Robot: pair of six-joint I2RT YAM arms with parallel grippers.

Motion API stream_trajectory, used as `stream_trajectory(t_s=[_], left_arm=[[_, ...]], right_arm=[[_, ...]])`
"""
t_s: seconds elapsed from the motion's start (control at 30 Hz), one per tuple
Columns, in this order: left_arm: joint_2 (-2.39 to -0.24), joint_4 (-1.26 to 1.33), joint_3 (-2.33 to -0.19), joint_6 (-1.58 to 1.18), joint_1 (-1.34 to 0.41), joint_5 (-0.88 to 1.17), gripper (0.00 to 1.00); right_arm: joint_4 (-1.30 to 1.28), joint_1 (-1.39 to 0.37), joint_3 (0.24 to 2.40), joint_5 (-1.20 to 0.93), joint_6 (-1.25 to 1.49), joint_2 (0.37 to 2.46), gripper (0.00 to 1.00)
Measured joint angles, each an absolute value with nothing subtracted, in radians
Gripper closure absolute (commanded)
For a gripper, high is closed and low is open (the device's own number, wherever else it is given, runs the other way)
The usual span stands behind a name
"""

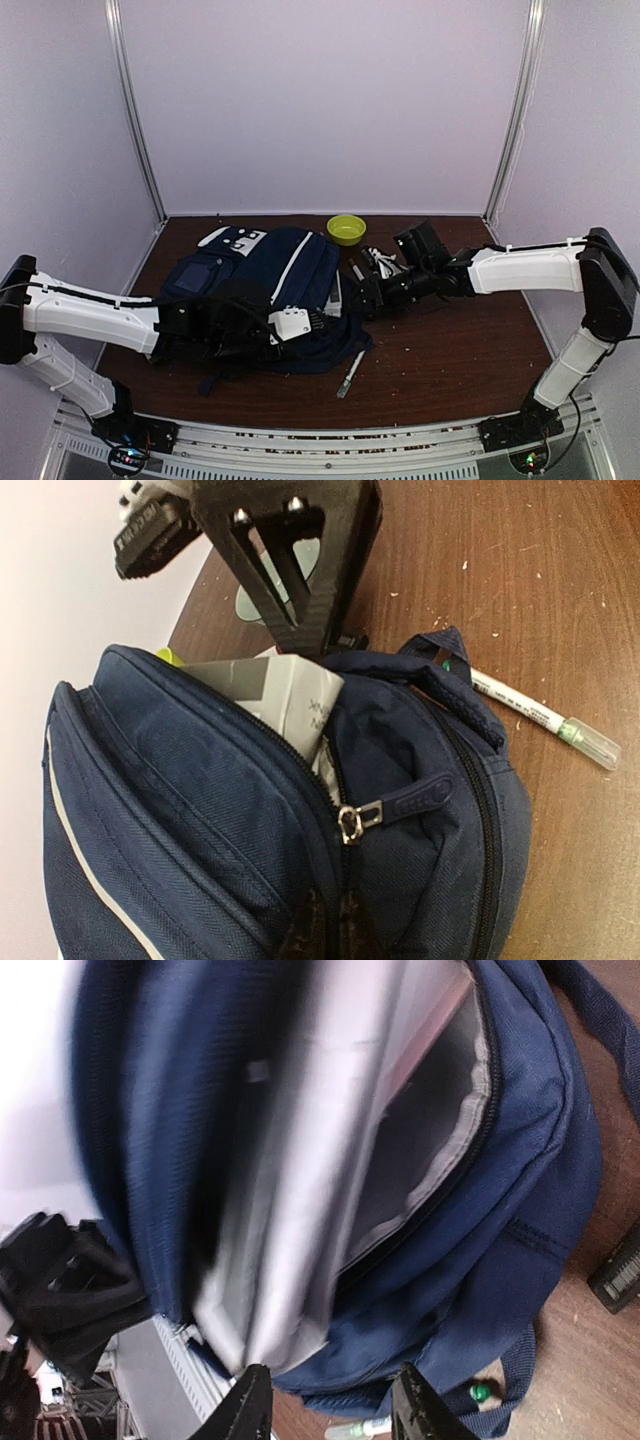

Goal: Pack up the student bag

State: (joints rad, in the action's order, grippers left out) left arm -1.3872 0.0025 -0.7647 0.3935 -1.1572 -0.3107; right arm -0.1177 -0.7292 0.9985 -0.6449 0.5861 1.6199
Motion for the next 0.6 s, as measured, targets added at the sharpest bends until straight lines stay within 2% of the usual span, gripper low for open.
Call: stream_trajectory(t_s=[0.13,0.37,0.6], left_arm=[[-1.371,0.006,-0.755,0.394,-1.152,-0.308,1.0],[-1.354,-0.004,-0.754,0.406,-1.137,-0.295,1.0],[-1.34,-0.021,-0.754,0.42,-1.126,-0.284,1.0]], right_arm=[[-0.086,-0.749,1.04,-0.648,0.636,1.698,0.75],[-0.026,-0.848,1.168,-0.655,0.682,1.793,0.78],[0.073,-0.878,1.19,-0.661,0.736,1.867,0.8]])
